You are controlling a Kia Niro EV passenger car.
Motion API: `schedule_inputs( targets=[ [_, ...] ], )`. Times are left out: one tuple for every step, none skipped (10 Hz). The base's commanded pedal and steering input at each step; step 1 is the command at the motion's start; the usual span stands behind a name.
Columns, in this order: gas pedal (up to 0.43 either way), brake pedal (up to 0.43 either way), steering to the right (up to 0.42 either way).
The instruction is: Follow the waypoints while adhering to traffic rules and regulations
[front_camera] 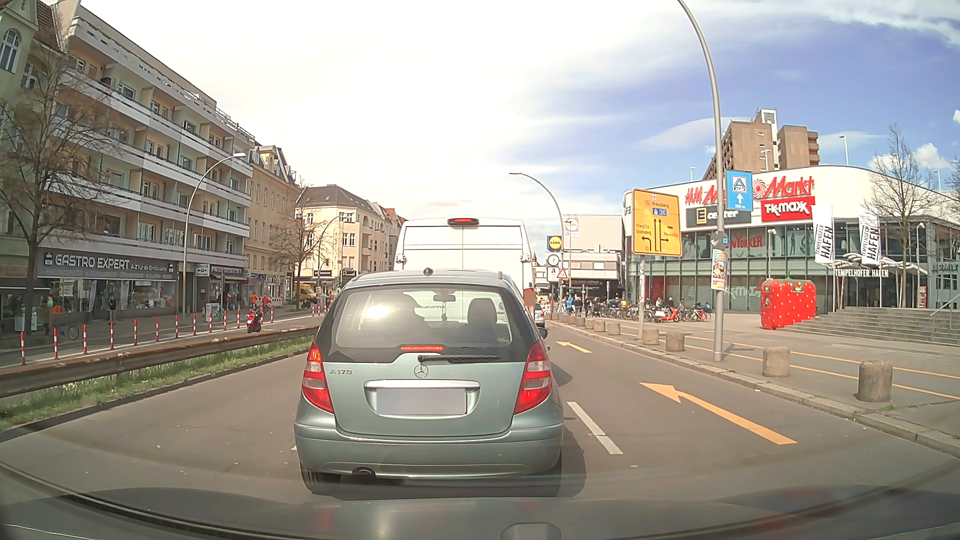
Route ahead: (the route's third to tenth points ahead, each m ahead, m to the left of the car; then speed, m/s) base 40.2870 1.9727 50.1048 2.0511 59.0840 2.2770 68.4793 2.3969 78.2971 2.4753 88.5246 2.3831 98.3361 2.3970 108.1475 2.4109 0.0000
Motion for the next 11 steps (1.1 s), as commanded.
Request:
schedule_inputs(
  targets=[
    [0.000, 0.415, -0.012],
    [0.000, 0.415, -0.012],
    [0.000, 0.415, -0.012],
    [0.000, 0.415, -0.013],
    [0.000, 0.415, -0.012],
    [0.000, 0.415, -0.012],
    [0.000, 0.415, -0.012],
    [0.000, 0.415, -0.012],
    [0.000, 0.415, -0.012],
    [0.000, 0.415, -0.012],
    [0.000, 0.415, -0.012]
  ],
)
